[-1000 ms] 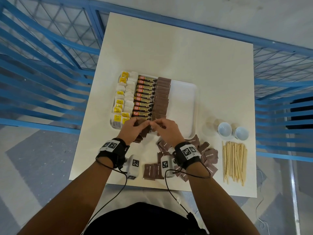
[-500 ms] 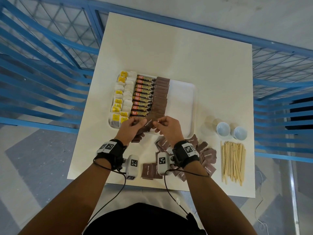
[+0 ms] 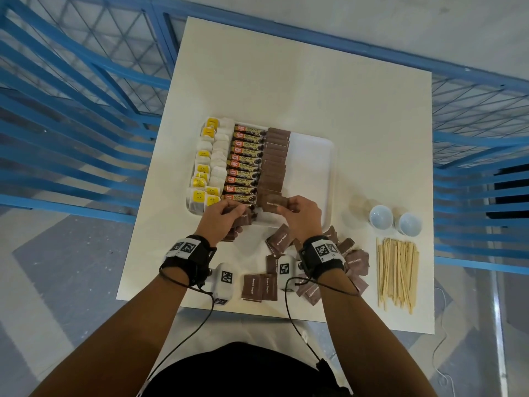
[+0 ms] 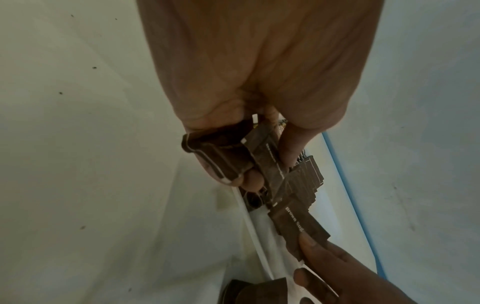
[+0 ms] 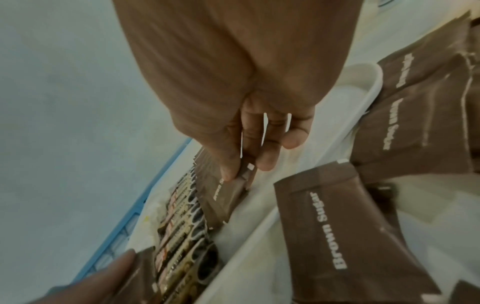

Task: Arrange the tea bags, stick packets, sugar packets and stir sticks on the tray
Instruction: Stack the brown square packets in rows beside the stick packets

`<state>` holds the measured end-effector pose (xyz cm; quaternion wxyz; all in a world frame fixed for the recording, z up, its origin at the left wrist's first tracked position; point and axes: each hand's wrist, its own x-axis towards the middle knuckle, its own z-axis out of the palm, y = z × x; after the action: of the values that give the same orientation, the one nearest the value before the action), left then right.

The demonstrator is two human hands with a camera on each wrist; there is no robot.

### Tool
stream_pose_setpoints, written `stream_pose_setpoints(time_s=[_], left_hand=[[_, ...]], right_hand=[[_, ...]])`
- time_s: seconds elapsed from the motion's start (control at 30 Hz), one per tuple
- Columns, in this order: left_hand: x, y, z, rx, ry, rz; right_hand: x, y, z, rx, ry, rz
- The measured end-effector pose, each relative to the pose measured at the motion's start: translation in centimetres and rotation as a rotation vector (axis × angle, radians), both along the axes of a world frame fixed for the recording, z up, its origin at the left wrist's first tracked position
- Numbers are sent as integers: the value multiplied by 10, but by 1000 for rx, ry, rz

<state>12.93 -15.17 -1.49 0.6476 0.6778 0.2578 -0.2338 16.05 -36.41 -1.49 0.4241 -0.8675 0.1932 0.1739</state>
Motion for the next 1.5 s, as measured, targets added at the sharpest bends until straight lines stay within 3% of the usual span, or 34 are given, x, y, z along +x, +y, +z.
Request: stream_pose_setpoints(time_s=[0.57, 0.93, 1.07, 1.27, 1.5], left_hand=[[4, 7, -2, -11, 72, 32], [3, 5, 4, -92, 35, -27], [4, 2, 8, -81, -13, -49], [4, -2, 13, -85, -29, -60], [-1, -3, 13, -20, -67, -36]], right_hand=[[2, 20, -6, -104, 11, -5], [-5, 15, 0, -78, -42, -68], [-6, 18, 6, -11, -104, -4], [-4, 27, 17, 181, 4, 248], [-4, 24, 18, 249, -33, 143]])
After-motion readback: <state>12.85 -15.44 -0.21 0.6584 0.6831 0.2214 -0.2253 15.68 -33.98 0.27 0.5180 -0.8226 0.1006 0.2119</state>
